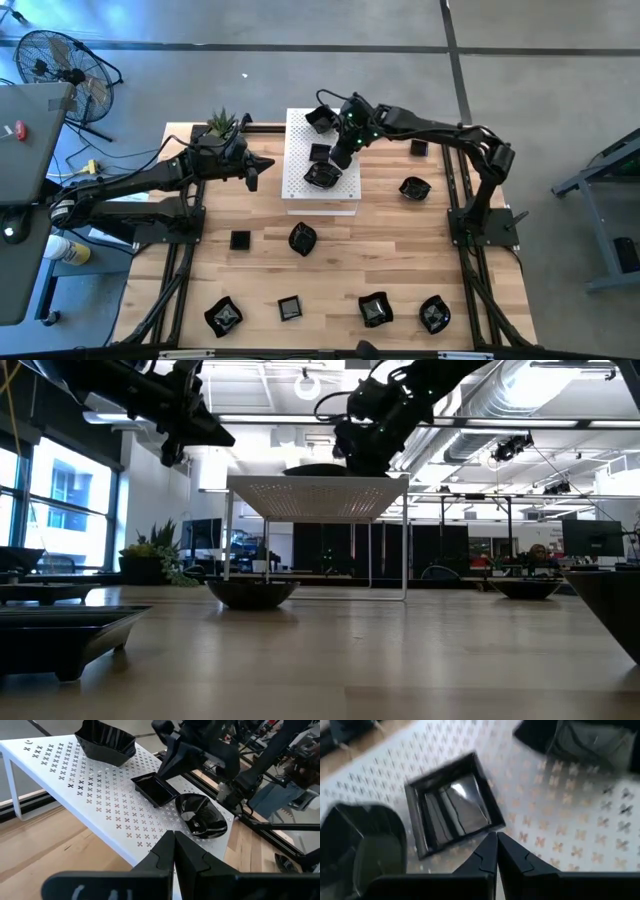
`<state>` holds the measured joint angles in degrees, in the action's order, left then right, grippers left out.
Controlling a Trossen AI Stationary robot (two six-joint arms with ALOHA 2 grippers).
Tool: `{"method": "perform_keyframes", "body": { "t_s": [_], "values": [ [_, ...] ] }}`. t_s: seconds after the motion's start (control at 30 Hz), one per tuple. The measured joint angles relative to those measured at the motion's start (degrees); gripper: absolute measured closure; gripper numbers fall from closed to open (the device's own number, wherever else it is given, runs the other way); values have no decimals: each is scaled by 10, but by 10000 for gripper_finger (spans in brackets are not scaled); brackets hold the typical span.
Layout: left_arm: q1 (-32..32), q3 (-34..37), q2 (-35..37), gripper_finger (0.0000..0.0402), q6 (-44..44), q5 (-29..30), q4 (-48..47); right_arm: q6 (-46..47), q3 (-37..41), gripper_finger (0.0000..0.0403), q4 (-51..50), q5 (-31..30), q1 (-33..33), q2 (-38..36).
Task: Pick & Place Mini shaped plates
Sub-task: Adjust the black square plate on the shelf, then stack the black distorted square plate on top of the black distorted square plate on the shelf
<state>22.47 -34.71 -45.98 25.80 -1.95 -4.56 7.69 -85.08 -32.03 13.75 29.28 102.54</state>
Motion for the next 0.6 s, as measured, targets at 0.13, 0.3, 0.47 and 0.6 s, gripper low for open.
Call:
{"method": "perform_keyframes", "body": {
  "t_s": [0.13, 0.3, 0.47, 0.6],
  "values": [
    [0, 0, 0, 399, 0, 1, 0, 22, 0, 399, 33, 0, 4, 0],
    [0, 0, 0, 399, 0, 2, -1, 24, 0, 401, 48, -6, 9, -2],
    [0, 0, 0, 399, 0, 2, -3, 19, 0, 401, 26, -3, 11, -40],
    [0, 0, 0, 399, 0, 2, -16, -30, 1, 402, -21, -9, 0, -94]
  ]
}}
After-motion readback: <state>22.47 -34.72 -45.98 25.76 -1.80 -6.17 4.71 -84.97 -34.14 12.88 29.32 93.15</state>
